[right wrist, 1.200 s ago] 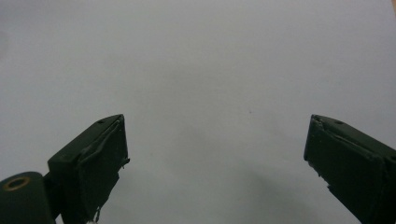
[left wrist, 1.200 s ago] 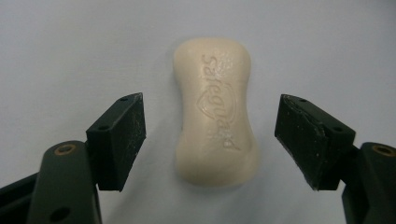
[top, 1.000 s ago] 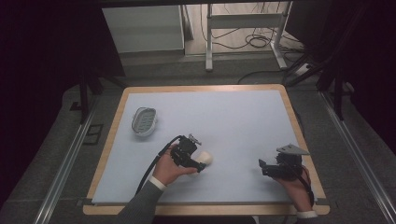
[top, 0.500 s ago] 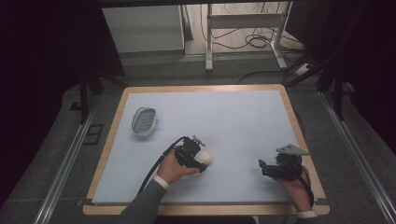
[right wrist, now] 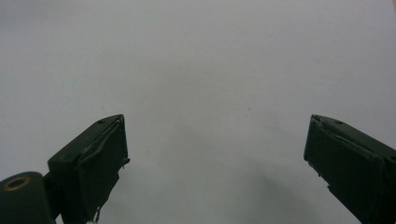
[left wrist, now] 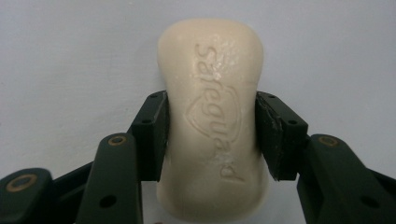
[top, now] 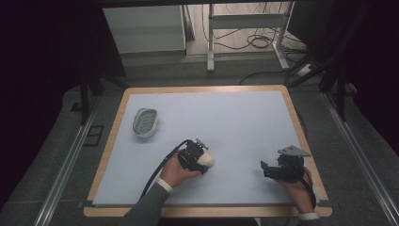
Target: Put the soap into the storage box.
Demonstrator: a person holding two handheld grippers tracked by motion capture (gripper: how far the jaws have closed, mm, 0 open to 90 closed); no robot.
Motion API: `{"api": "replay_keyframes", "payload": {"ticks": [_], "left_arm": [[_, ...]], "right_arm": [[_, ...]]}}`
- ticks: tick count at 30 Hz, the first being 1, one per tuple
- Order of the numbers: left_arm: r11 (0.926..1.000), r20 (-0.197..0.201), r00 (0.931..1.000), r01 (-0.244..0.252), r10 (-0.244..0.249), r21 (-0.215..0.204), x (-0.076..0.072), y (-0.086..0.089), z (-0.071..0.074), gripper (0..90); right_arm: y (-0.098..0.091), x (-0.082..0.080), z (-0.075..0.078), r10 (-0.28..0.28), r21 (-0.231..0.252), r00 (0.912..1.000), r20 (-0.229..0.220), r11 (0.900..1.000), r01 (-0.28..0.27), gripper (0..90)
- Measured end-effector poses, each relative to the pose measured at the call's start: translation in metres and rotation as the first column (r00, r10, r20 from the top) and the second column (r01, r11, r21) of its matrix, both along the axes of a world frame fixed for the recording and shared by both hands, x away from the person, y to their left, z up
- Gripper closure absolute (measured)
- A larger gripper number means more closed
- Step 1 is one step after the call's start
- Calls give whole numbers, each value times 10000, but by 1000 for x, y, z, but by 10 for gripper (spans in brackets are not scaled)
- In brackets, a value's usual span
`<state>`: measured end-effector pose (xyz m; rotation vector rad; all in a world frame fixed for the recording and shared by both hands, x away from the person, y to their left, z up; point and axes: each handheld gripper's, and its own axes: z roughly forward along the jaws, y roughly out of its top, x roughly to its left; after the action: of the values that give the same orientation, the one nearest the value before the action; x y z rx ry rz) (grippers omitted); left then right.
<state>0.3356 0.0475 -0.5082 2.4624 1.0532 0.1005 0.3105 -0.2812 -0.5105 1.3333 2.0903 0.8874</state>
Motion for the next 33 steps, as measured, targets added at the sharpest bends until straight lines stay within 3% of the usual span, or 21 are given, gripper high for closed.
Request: {"api": "replay_keyframes", "payload": {"ticks": [7,20,33], "left_arm": [[9994,119,9996,256,-259,216,-1,-1,1,490],[9986,149,9993,355,-349,-401,2,11,12,492],[9985,184,9997,197,-188,-507,6,25,21,492]], "right_arm": [[-1,0,0,-22,34,10000,22,10000,22,61],[-3,0,1,-65,34,10000,27,10000,65,61],[-3,0,0,-84,47,10000,6,10000,84,61]]}}
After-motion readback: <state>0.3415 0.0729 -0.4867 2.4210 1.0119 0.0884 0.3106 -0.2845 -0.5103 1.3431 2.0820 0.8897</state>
